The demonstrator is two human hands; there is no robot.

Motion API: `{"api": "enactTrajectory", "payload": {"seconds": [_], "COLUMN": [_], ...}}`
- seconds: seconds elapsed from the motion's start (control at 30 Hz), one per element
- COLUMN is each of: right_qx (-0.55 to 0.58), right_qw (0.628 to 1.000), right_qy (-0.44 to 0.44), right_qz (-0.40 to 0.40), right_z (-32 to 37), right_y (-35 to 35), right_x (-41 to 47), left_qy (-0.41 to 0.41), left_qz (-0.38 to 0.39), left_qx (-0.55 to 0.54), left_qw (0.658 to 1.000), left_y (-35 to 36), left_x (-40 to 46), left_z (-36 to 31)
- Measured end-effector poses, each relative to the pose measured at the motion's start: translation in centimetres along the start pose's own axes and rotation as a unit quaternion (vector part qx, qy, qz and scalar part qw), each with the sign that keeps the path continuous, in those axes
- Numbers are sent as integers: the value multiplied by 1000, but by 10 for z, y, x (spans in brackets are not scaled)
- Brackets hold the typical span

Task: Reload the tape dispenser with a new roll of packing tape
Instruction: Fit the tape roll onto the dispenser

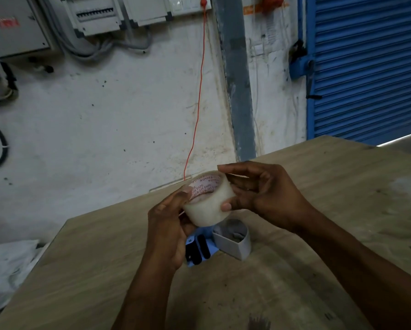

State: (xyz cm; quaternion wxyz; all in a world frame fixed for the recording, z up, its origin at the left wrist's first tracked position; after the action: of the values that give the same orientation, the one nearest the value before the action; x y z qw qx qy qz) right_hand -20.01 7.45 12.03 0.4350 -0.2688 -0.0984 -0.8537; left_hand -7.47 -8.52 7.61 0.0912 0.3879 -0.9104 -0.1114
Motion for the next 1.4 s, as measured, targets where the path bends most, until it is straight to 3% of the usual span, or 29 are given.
{"api": "enactTrajectory", "payload": {"seconds": [0.27, 0.4, 0.5, 0.57, 0.63, 0.8, 1.1, 1.4], "right_qx": [52, 25, 45, 58, 62, 67, 63, -178], "right_qw": [998, 995, 991, 990, 986, 973, 974, 962], "right_qy": [-22, -11, 32, 56, 68, 93, 82, -30], "right_qz": [-35, -100, -126, -120, -141, -200, -199, -205], "right_z": [-13, -18, -21, -25, -30, -39, -41, -18], "right_y": [3, -4, 0, 4, 0, -19, -17, -14], "right_x": [-8, -14, -20, -23, -26, -35, -30, -28], "left_qy": [0, 89, 299, 382, 417, 240, 169, 120], "left_qz": [-4, -28, -33, 3, 36, 99, 187, 161], "left_qx": [-53, 3, 223, 275, 295, 179, 108, 80], "left_qw": [999, 996, 927, 882, 859, 949, 962, 976], "left_y": [-1, -4, 6, 19, 29, 33, 35, 36], "left_x": [4, 1, -17, -29, -35, -24, -18, -17], "left_z": [8, -4, -31, -34, -30, -19, -17, -13]}}
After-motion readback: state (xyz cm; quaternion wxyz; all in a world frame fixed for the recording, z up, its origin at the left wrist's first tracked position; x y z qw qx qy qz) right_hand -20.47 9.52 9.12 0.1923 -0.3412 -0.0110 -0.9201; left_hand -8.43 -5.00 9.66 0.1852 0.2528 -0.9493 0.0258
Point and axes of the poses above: each hand's wrist, its own x-axis towards the middle knuckle, its own y-axis out of the palm, z = x × y, the point moved 8 cm from there along x, towards the middle knuckle, and after that the axes turned 3 degrees about z, right-handed, at the moved point
